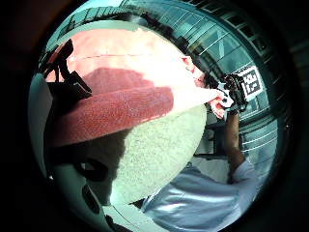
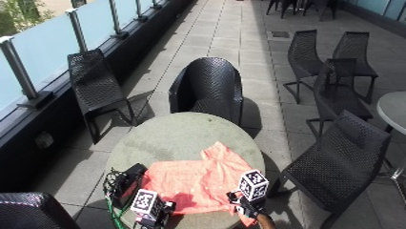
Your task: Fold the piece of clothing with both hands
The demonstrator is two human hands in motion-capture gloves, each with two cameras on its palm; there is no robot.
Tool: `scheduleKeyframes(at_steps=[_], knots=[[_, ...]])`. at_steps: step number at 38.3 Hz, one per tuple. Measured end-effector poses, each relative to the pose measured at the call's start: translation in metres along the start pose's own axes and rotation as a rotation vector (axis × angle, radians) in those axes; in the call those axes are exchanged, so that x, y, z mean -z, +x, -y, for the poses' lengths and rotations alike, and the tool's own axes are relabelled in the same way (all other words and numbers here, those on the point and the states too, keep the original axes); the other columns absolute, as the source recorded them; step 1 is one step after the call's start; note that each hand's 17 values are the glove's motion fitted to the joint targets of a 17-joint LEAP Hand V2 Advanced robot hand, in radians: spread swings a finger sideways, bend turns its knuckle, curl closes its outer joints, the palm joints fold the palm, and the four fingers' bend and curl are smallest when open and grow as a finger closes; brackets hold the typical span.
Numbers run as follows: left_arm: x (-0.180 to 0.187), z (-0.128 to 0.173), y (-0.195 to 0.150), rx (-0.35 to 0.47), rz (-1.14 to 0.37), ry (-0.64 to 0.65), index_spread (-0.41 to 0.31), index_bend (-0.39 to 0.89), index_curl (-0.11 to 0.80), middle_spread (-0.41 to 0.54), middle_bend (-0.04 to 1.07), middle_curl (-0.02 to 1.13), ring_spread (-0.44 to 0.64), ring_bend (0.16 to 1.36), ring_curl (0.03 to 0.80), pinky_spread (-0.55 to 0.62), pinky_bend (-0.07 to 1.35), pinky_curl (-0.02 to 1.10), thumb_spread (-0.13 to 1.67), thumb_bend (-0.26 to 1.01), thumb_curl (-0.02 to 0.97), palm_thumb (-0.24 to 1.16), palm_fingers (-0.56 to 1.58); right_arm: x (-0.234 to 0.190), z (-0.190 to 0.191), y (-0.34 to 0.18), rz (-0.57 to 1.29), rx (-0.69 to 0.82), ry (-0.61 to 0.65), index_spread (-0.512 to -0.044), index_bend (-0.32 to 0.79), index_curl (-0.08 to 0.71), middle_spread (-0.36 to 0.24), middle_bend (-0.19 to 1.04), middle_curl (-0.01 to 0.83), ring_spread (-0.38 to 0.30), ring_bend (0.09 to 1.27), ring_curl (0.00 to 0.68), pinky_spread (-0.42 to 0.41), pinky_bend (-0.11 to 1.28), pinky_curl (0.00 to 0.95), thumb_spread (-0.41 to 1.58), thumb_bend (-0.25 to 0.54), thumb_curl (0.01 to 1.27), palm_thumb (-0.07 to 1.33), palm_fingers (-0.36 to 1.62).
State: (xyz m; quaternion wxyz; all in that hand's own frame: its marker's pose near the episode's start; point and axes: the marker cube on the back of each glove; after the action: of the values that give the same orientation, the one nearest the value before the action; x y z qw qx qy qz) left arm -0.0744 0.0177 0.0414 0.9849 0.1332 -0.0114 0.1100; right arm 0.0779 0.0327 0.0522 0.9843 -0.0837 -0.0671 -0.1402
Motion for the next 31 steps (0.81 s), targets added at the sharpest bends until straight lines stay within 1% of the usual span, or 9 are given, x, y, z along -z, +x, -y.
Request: scheduleKeyframes(at_steps=[3, 6, 11, 14, 17, 21, 24, 27, 31], knots=[[0.035, -0.007, 0.022, -0.067, -0.135, -0.145, -0.306, 0.23, 0.385, -0.31, 0.39, 0.45, -0.31, 0.64, 0.357, -0.21, 0.31, 0.38, 1.3, 0.13, 0.334, 0.64, 1.28, 0.038, -0.006, -0.003, 0.063, 0.056, -0.087, -0.323, 0.15, 0.354, -0.245, 0.36, 0.405, -0.275, 0.6, 0.372, -0.204, 0.43, 0.35, 1.11, 0.198, 0.34, 0.92, 1.33], [0.069, 0.005, 0.026, -0.091, -0.117, -0.227, -0.317, 0.21, 0.392, -0.333, 0.43, 0.46, -0.34, 0.65, 0.37, -0.23, 0.28, 0.38, 1.29, 0.12, 0.336, 0.65, 1.3, 0.072, 0.01, -0.003, 0.065, 0.06, -0.097, -0.319, 0.13, 0.35, -0.254, 0.38, 0.416, -0.279, 0.65, 0.391, -0.249, 0.44, 0.356, 1.09, 0.182, 0.34, 0.93, 1.36], [0.096, 0.063, 0.016, 0.019, -0.001, -0.27, -0.329, 0.19, 0.405, -0.354, 0.46, 0.48, -0.37, 0.67, 0.384, -0.26, 0.27, 0.39, 1.29, 0.11, 0.335, 0.67, 1.31, 0.106, 0.08, 0.009, 0.029, -0.052, -0.047, -0.316, 0.13, 0.346, -0.255, 0.41, 0.432, -0.277, 0.7, 0.414, -0.287, 0.45, 0.363, 1.07, 0.158, 0.33, 0.95, 1.37], [0.086, 0.101, 0.002, 0.115, 0.053, -0.293, -0.333, 0.17, 0.409, -0.365, 0.48, 0.49, -0.38, 0.68, 0.392, -0.27, 0.27, 0.39, 1.29, 0.1, 0.334, 0.68, 1.32, 0.113, 0.122, 0.016, 0.001, -0.135, -0.058, -0.315, 0.13, 0.343, -0.256, 0.42, 0.438, -0.268, 0.74, 0.43, -0.302, 0.46, 0.366, 1.07, 0.15, 0.33, 0.97, 1.37], [0.06, 0.137, -0.018, 0.208, 0.116, -0.34, -0.336, 0.17, 0.413, -0.373, 0.5, 0.49, -0.39, 0.69, 0.399, -0.28, 0.27, 0.4, 1.29, 0.09, 0.333, 0.68, 1.32, 0.129, 0.14, 0.002, -0.042, -0.242, -0.136, -0.312, 0.13, 0.342, -0.253, 0.42, 0.444, -0.263, 0.79, 0.443, -0.316, 0.46, 0.369, 1.06, 0.131, 0.33, 0.97, 1.38], [0.018, 0.169, -0.037, 0.265, 0.197, -0.361, -0.338, 0.19, 0.424, -0.375, 0.51, 0.5, -0.39, 0.7, 0.407, -0.28, 0.26, 0.4, 1.29, 0.08, 0.331, 0.7, 1.32, 0.13, 0.168, -0.01, -0.137, -0.357, -0.26, -0.311, 0.15, 0.345, -0.254, 0.45, 0.454, -0.252, 0.8, 0.454, -0.325, 0.47, 0.372, 1.05, 0.111, 0.33, 0.98, 1.37], [0.039, 0.162, -0.027, 0.288, 0.259, -0.324, -0.338, 0.2, 0.434, -0.379, 0.52, 0.5, -0.39, 0.7, 0.411, -0.28, 0.25, 0.41, 1.29, 0.08, 0.329, 0.7, 1.31, 0.115, 0.194, -0.01, -0.184, -0.38, -0.31, -0.314, 0.16, 0.353, -0.254, 0.47, 0.46, -0.247, 0.8, 0.457, -0.323, 0.47, 0.373, 1.04, 0.091, 0.32, 0.98, 1.37], [0.058, 0.149, -0.021, 0.321, 0.298, -0.32, -0.342, 0.19, 0.441, -0.38, 0.53, 0.5, -0.39, 0.7, 0.414, -0.28, 0.24, 0.41, 1.3, 0.07, 0.327, 0.71, 1.31, 0.104, 0.212, -0.009, -0.196, -0.359, -0.288, -0.315, 0.17, 0.362, -0.249, 0.48, 0.466, -0.243, 0.8, 0.458, -0.321, 0.46, 0.371, 1.03, 0.068, 0.32, 0.98, 1.37], [0.031, 0.153, -0.038, 0.351, 0.26, -0.281, -0.348, 0.21, 0.455, -0.377, 0.53, 0.5, -0.39, 0.7, 0.418, -0.28, 0.22, 0.41, 1.31, 0.06, 0.322, 0.71, 1.31, 0.104, 0.213, -0.009, -0.161, -0.338, -0.153, -0.316, 0.18, 0.374, -0.247, 0.5, 0.471, -0.241, 0.79, 0.458, -0.313, 0.45, 0.371, 1.02, 0.049, 0.32, 0.99, 1.37]])
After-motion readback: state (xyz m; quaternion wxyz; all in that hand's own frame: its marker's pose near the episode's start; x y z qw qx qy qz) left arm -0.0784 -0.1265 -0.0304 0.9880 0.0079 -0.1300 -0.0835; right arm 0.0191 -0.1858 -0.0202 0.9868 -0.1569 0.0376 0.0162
